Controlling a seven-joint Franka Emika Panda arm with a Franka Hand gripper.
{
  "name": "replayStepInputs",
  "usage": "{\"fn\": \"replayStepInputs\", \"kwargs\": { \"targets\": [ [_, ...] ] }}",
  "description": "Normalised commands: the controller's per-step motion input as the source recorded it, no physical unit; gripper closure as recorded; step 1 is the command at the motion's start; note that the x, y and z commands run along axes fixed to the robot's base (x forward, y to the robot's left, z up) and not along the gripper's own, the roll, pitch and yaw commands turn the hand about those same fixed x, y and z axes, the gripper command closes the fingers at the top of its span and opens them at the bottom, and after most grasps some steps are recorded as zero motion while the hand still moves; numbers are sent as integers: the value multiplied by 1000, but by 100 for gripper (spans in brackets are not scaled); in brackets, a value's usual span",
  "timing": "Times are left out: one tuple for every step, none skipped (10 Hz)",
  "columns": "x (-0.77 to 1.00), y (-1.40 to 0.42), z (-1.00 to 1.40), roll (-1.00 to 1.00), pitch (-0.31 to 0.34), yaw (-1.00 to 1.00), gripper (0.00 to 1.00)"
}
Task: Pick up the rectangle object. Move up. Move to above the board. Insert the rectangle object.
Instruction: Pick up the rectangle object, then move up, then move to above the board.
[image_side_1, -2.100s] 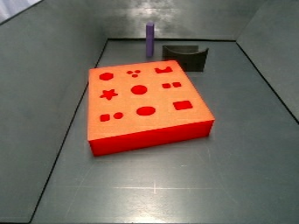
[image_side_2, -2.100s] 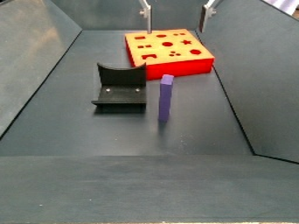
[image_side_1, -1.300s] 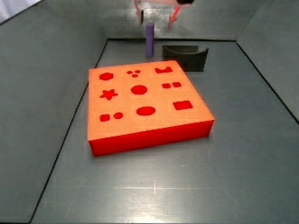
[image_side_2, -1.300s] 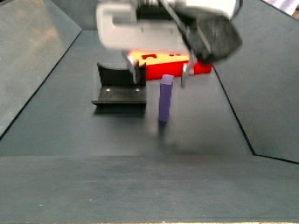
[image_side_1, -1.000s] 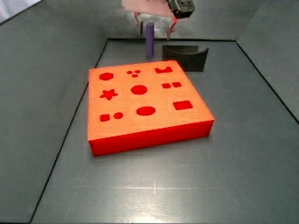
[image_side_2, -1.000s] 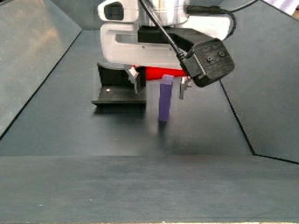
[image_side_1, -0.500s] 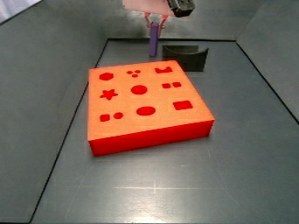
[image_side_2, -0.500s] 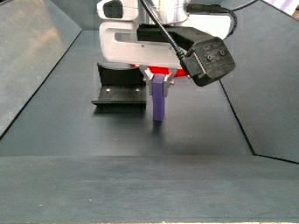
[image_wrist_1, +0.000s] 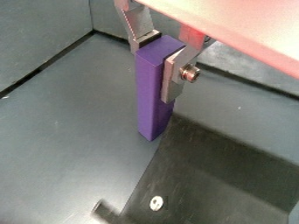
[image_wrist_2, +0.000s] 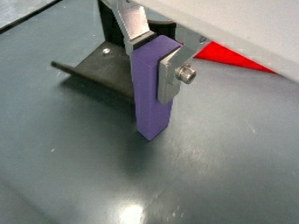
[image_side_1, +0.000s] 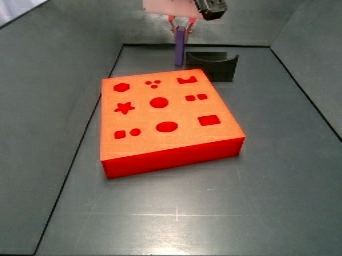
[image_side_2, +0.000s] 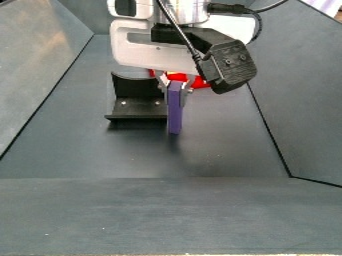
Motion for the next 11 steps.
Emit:
{"fn": "replayStepInputs", "kwargs": {
  "targets": [
    [0,0,0,0,0,0,100],
    [0,0,0,0,0,0,100],
    [0,0,833,0,0,0,100],
    [-33,-38,805,-8,17,-10,100],
    [-40,-36,695,2,13,-11,100],
    [-38,-26,597,12,11,-11,100],
    [-33,-11,374,30,18,-10,100],
    [-29,-6,196,40,28,-9,100],
    [-219,-559,1000,78,-90,-2,100],
    [-216,-561,1000,79,-88,-2,100],
    [-220,-511,1000,103,-78,20,100]
  ]
}}
